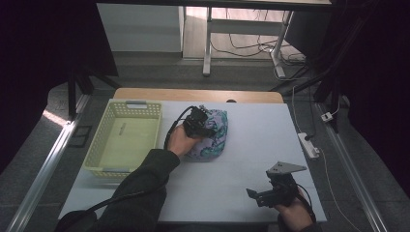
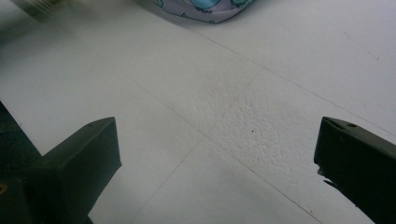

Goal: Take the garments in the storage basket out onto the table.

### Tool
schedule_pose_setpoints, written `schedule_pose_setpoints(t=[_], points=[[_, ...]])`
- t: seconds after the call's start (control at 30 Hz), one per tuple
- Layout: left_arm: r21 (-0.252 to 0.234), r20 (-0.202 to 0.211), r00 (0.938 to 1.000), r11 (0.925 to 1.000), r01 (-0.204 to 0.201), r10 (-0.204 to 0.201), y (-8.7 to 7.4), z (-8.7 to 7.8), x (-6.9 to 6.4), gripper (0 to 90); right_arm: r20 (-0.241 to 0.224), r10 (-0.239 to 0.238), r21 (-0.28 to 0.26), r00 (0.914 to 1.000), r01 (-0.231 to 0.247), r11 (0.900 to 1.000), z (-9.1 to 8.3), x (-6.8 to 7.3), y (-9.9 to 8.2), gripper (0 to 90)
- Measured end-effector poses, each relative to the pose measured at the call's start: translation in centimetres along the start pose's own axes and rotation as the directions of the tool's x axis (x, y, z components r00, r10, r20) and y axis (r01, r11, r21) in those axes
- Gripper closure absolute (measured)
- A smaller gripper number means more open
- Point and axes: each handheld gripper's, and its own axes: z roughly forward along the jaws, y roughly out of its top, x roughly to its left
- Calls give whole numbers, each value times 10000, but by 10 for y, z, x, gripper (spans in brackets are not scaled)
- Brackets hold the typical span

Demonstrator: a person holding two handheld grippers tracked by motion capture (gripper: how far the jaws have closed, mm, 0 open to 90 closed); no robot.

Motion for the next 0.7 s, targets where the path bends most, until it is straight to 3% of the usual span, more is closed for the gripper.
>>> schedule_pose_setpoints(t=[0.17,0.27,0.37,0.7], points=[[173,204,9998,9998,-57,54,-6,10,5,557,4,1,8,10000,-1,10000,0,0,0,5],[424,534,9984,9988,-230,207,-8,17,6,517,10,-14,24,10000,14,10000,0,0,0,5],[508,322,9984,9976,-472,456,-8,21,2,481,27,-25,40,10000,25,10000,0,0,0,5],[563,367,9983,9973,-473,453,-5,18,0,175,21,-44,50,10000,44,10000,0,1,0,5]])
